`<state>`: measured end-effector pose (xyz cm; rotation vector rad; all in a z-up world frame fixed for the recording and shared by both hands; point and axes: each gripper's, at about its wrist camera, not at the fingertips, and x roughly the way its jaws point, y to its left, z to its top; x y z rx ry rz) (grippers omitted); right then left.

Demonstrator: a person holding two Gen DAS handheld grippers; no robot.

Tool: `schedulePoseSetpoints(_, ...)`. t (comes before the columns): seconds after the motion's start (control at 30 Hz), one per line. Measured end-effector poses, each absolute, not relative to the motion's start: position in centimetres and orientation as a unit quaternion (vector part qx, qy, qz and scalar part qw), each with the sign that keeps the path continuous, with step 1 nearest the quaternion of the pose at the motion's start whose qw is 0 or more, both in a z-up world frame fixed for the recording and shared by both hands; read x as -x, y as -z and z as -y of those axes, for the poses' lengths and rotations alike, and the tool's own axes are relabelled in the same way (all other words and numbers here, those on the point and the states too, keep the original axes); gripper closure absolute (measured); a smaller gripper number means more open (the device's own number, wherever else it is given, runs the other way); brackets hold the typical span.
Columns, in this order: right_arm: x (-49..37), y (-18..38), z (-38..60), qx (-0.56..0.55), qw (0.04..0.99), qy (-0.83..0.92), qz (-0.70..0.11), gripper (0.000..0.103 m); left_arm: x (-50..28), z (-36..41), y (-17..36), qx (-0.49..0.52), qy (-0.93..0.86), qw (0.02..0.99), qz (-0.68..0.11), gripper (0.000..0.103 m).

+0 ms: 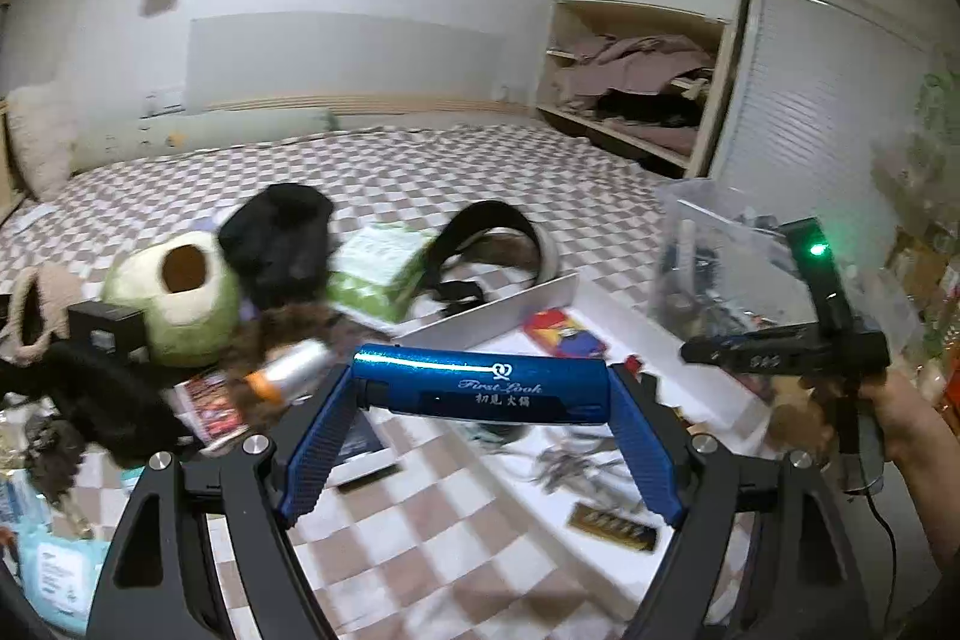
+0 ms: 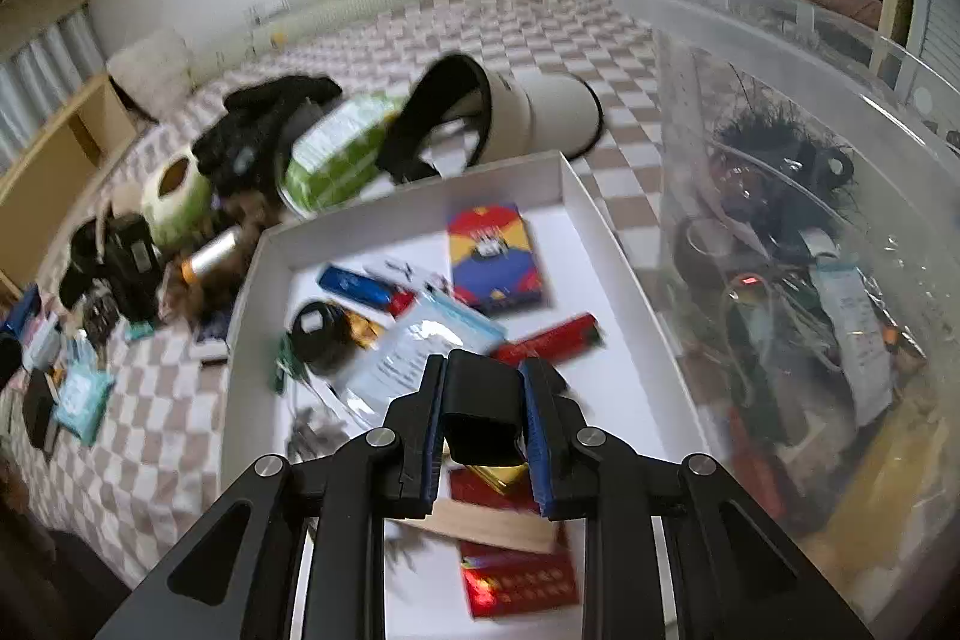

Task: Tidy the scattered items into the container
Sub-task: 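Carry the black charger and blue lighter over the white tray, then open the right gripper to drop the black charger into the tray while the left gripper lowers the blue lighter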

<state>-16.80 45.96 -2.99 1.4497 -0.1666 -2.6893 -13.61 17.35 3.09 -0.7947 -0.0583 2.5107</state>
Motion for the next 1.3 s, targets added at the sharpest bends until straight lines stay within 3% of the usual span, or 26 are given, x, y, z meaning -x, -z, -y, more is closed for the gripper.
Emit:
schedulePoseSetpoints(0.23, 16.7, 4.7, -46.8, -0.529, 0.035, 0.847, 0.022, 0.078, 14.2, -21.4, -3.3, 0.302, -0.912, 0.277, 0.016, 0.021)
schedulePoseSetpoints(0.7, 15.6, 7.5, -49.5, -0.573, 0.007, 0.819, 0.043, 0.078, 15.7, -27.3, -2.2, 0.327, -0.897, 0.298, -0.01, 0.021)
schedulePoseSetpoints(0.77, 15.2, 7.5, -49.6, -0.573, 0.009, 0.818, 0.048, 0.062, 15.8, -28.1, -1.8, 0.332, -0.895, 0.298, -0.014, 0.021)
schedulePoseSetpoints(0.8, 15.0, 7.3, -49.5, -0.567, 0.008, 0.822, 0.046, 0.039, 15.9, -28.4, -1.6, 0.335, -0.894, 0.298, -0.016, 0.021)
schedulePoseSetpoints(0.83, 14.7, 7.1, -49.4, -0.561, 0.007, 0.827, 0.041, 0.029, 16.0, -28.7, -1.3, 0.338, -0.892, 0.299, -0.017, 0.021)
schedulePoseSetpoints(1.3, 11.3, 6.2, -46.9, -0.524, 0.059, 0.849, 0.019, 0.028, 17.7, -31.8, 2.9, 0.394, -0.874, 0.282, -0.043, 0.02)
